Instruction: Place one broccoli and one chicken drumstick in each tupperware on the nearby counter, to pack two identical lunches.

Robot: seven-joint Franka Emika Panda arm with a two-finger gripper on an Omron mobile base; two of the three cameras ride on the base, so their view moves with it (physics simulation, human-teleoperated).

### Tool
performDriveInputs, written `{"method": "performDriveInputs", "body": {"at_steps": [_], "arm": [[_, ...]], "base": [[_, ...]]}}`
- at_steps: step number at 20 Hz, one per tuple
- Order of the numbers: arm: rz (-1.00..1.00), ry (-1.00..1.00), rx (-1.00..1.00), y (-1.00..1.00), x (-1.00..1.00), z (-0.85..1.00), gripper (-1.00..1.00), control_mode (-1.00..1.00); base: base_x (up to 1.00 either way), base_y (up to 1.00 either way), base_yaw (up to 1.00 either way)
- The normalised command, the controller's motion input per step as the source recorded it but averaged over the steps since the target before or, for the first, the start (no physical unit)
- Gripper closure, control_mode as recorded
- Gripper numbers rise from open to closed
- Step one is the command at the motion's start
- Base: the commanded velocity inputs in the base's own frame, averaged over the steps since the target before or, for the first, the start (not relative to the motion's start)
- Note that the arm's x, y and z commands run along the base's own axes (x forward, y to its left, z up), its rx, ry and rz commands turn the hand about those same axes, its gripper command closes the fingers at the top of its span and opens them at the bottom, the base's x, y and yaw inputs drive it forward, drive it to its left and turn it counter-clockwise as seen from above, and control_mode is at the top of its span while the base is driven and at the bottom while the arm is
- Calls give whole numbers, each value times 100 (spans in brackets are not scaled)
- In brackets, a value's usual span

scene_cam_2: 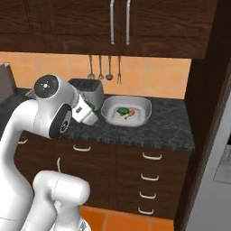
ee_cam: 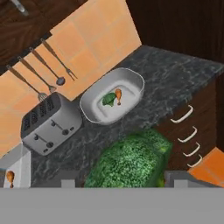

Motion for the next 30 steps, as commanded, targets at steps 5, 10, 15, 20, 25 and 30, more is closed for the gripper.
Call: {"method": "performDriveInputs", "body": {"at_steps": [5, 10, 15, 20, 25, 30], "arm": [[0, 0, 0, 0, 0, 0, 100, 100], [0, 0, 0, 0, 0, 0, 100, 100], [0, 0, 0, 0, 0, 0, 100, 100], [0, 0, 0, 0, 0, 0, 100, 100], [0, 0, 0, 0, 0, 0, 100, 100], [-6, 3, -2, -39, 25, -65, 100, -100]], "base": [[42, 100, 1], [28, 100, 0], [55, 100, 0], [53, 61, -5], [25, -8, -13], [0, 0, 0]]}}
